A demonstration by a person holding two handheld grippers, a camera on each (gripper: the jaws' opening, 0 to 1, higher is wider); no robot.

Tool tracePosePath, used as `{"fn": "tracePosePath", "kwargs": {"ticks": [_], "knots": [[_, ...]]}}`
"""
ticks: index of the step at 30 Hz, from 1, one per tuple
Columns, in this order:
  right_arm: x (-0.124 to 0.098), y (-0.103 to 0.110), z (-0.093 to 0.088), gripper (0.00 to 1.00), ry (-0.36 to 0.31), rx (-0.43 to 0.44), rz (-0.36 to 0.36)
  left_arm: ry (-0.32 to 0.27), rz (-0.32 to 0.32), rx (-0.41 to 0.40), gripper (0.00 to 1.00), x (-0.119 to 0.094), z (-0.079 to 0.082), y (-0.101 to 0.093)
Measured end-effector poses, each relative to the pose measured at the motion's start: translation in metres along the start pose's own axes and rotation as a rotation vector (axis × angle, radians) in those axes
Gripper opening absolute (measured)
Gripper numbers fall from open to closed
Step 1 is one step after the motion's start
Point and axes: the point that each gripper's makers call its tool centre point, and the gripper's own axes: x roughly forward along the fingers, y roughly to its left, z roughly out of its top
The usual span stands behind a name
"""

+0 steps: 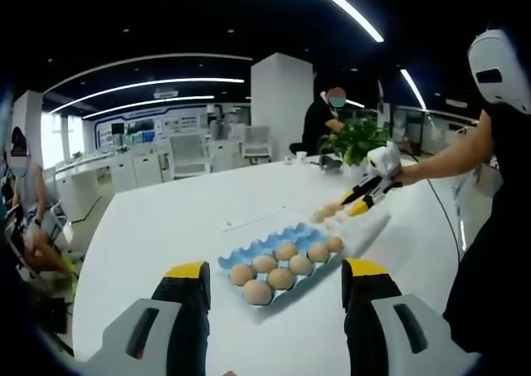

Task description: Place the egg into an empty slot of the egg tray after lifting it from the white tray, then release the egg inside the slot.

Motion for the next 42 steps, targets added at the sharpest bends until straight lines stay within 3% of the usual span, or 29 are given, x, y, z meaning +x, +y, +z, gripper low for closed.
{"fn": "tracePosePath", "kwargs": {"ticks": [19, 31, 42], "knots": [[-0.033, -0.041, -0.035, 0.32, 0.020, 0.088, -0.128, 0.002, -0.019, 0.011, 0.64, 0.007, 0.005, -0.005], [-0.045, -0.054, -0.053, 0.31, 0.047, 0.113, -0.189, 0.005, -0.026, 0.012, 0.64, 0.010, 0.005, -0.007], [-0.047, -0.062, -0.074, 0.31, 0.122, 0.100, -0.222, 0.006, -0.025, 0.009, 0.64, 0.009, 0.004, -0.007]]}}
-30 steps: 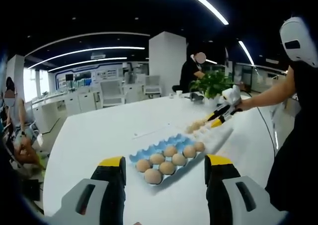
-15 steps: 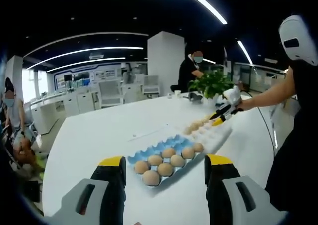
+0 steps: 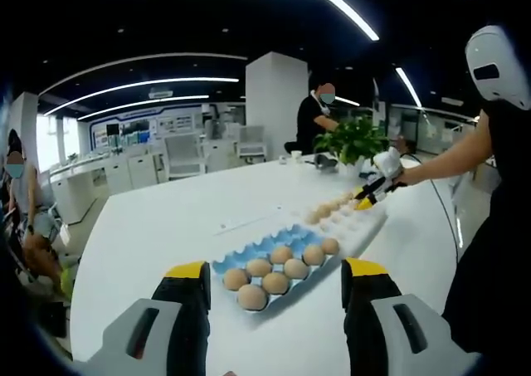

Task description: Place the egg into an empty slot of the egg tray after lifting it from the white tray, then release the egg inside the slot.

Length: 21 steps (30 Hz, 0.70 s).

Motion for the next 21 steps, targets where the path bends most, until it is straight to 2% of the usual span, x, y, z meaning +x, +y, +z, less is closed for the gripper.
{"fn": "tracePosePath", "kwargs": {"ticks": [8, 12, 13, 14, 15, 16, 19, 21], "knots": [[0.005, -0.003, -0.002, 0.30, 0.012, 0.039, 0.010, 0.000, 0.006, -0.003, 0.64, -0.001, 0.000, 0.001], [0.005, -0.010, -0.002, 0.25, 0.015, 0.041, -0.003, 0.003, 0.006, -0.003, 0.64, -0.002, -0.001, 0.001], [0.006, -0.008, -0.001, 0.25, 0.016, 0.052, 0.014, 0.003, 0.006, -0.002, 0.64, -0.002, -0.001, 0.001], [0.006, -0.008, -0.002, 0.25, 0.029, 0.033, 0.018, 0.003, 0.006, -0.002, 0.64, -0.002, -0.001, 0.002], [0.006, -0.008, -0.003, 0.25, 0.056, -0.051, 0.019, 0.002, 0.006, -0.002, 0.64, -0.002, -0.001, 0.001], [0.007, -0.006, -0.002, 0.26, 0.058, -0.073, 0.017, 0.002, 0.007, -0.001, 0.64, -0.002, -0.001, 0.001], [0.007, -0.005, -0.002, 0.26, 0.087, -0.099, 0.017, 0.001, 0.009, 0.000, 0.64, -0.002, 0.000, 0.002], [0.007, -0.007, -0.004, 0.26, 0.082, -0.061, 0.024, 0.000, 0.012, 0.000, 0.64, -0.003, 0.001, 0.002]]}}
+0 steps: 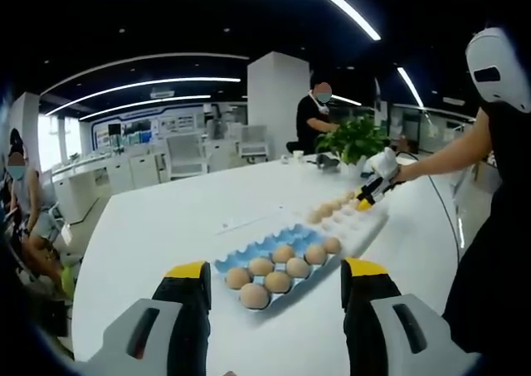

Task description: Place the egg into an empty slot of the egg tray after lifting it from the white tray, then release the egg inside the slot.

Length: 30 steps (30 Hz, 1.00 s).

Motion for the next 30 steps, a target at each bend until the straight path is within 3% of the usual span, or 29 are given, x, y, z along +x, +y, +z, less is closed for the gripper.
{"fn": "tracePosePath", "kwargs": {"ticks": [17, 30], "knots": [[-0.011, 0.002, 0.010, 0.24, 0.001, -0.091, -0.018, -0.008, 0.003, -0.008, 0.63, 0.000, 0.001, 0.000], [-0.027, 0.010, 0.050, 0.24, -0.077, -0.111, 0.010, -0.010, -0.006, -0.004, 0.63, 0.001, 0.000, -0.001]]}}
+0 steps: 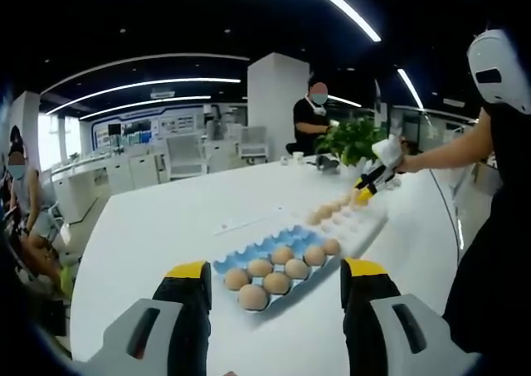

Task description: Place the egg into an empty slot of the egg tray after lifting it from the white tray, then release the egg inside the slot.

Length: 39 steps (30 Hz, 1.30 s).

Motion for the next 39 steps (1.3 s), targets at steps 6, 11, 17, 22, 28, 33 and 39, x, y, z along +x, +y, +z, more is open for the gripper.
{"fn": "tracePosePath", "kwargs": {"ticks": [6, 11, 17, 22, 28, 33, 39], "knots": [[0.007, 0.010, 0.015, 0.24, -0.022, -0.013, 0.029, -0.003, -0.002, -0.003, 0.63, 0.000, 0.000, 0.000], [0.016, 0.020, 0.029, 0.24, -0.041, -0.029, 0.057, -0.002, 0.003, -0.002, 0.63, -0.002, 0.000, 0.002], [0.026, 0.032, 0.042, 0.24, -0.054, -0.048, 0.095, -0.003, 0.006, -0.003, 0.63, -0.003, -0.001, 0.003], [0.034, 0.037, 0.055, 0.23, -0.073, -0.065, 0.120, -0.004, 0.011, -0.006, 0.63, -0.005, -0.002, 0.004], [0.046, 0.050, 0.070, 0.24, -0.087, -0.094, 0.156, -0.002, 0.017, -0.010, 0.63, -0.007, -0.004, 0.006], [0.054, 0.059, 0.081, 0.24, -0.101, -0.107, 0.181, -0.003, 0.026, -0.012, 0.63, -0.010, -0.004, 0.008], [0.062, 0.070, 0.091, 0.24, -0.111, -0.127, 0.205, 0.000, 0.029, -0.014, 0.63, -0.011, -0.006, 0.009]]}}
